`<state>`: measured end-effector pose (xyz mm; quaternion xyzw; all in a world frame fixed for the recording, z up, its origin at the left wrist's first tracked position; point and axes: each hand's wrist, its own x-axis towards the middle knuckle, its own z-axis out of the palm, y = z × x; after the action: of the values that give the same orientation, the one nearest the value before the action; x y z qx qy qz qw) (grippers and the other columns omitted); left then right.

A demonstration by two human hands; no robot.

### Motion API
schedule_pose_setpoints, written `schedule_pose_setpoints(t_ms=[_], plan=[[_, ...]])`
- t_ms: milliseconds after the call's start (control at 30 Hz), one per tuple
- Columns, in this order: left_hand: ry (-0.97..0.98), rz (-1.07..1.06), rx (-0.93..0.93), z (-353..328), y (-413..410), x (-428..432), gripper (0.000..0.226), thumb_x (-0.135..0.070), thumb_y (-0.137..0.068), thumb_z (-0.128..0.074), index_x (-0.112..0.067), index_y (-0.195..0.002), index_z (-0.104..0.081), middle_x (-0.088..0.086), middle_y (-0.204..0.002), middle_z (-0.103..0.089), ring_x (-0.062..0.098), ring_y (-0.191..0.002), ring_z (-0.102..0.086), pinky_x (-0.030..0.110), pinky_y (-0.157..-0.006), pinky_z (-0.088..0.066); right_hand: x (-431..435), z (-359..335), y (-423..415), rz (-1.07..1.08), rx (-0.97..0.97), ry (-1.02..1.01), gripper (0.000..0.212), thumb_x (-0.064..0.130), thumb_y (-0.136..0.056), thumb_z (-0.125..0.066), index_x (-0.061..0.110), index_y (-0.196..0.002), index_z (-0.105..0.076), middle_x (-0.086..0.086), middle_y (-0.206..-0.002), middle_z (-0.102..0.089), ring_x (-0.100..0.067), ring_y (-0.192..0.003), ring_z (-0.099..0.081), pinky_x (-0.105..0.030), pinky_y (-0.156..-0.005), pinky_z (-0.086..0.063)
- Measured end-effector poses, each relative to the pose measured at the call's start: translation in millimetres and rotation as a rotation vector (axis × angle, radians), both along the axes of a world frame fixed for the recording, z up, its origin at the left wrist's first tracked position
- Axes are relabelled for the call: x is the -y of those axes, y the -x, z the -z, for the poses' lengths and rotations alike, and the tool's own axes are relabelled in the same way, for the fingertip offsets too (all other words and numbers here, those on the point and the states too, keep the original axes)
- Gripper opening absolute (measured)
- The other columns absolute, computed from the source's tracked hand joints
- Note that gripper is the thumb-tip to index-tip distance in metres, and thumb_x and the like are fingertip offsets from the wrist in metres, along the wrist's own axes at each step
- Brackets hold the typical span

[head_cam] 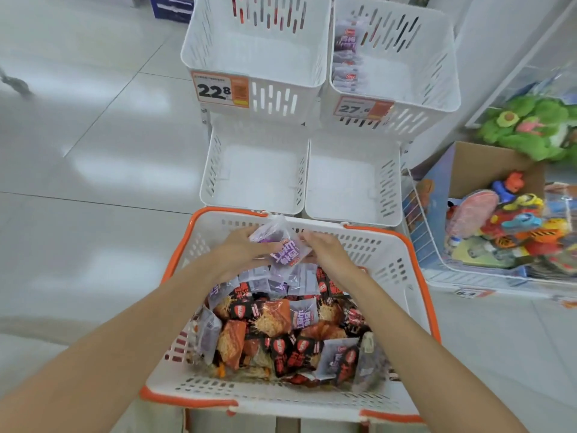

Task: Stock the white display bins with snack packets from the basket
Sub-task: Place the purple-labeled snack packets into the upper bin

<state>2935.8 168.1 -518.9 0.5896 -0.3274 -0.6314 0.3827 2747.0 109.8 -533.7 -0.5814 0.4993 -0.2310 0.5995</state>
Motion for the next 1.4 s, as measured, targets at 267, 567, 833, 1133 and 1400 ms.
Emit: schedule_pose_setpoints(t_ms=[267, 567, 833, 1133, 1400], plan=[[-0.104, -0.116, 0.141, 16, -11, -2, 0.031, -0.027, -0.080, -0.078, -0.007, -0.103, -0.069, 0.012, -0.096, -0.074, 0.024, -0.084, -0.068, 0.033, -0.083, -0.055, -23, 86, 56, -0.523, -0.676, -0.074, 0.056, 0.014, -0.089, -0.069, 0.014, -0.141, -0.049, -0.003, -0.133, -0.055, -0.019, -0.120, -0.054, -0.027, -0.096, -0.045], [-0.005, -0.052, 0.279, 19, 0, 1, 0.025, -0.036, -0.093, -0.062, -0.021, -0.112, -0.062, 0.008, -0.111, -0.067, 0.024, -0.099, -0.063, 0.033, -0.081, -0.046, -10, 17, 47, -0.275, -0.295, 0.072, 0.009, 0.021, -0.094, -0.063, 0.023, -0.086, -0.067, 0.006, -0.086, -0.070, -0.008, -0.078, -0.065, -0.019, -0.074, -0.051], [0.042, 0.149, 0.104, -34, 35, 23, 0.038, -0.042, -0.089, -0.063, -0.020, -0.120, -0.055, 0.004, -0.107, -0.073, 0.019, -0.096, -0.070, 0.031, -0.084, -0.053, 30, -76, 13, -0.199, -0.145, 0.383, 0.011, 0.017, -0.095, -0.061, 0.017, -0.102, -0.070, -0.001, -0.102, -0.067, -0.011, -0.095, -0.061, -0.027, -0.084, -0.048], [0.172, 0.174, -0.019, -102, 46, 65, 0.069, -0.001, -0.073, -0.080, -0.018, -0.130, -0.046, 0.009, -0.113, -0.070, 0.029, -0.101, -0.070, 0.046, -0.092, -0.054, 63, -143, 43, -0.153, 0.013, 0.146, 0.040, 0.018, -0.092, -0.065, 0.015, -0.131, -0.056, -0.002, -0.117, -0.066, -0.008, -0.094, -0.067, -0.030, -0.082, -0.054], [0.149, 0.170, -0.218, -133, 58, 77, 0.059, 0.013, -0.081, -0.063, -0.011, -0.131, -0.044, 0.016, -0.117, -0.064, 0.026, -0.095, -0.068, 0.039, -0.078, -0.060, 75, -164, 65, 0.042, 0.033, 0.121, 0.033, 0.028, -0.097, -0.059, 0.015, -0.127, -0.057, -0.008, -0.127, -0.060, -0.018, -0.101, -0.066, -0.034, -0.079, -0.058]])
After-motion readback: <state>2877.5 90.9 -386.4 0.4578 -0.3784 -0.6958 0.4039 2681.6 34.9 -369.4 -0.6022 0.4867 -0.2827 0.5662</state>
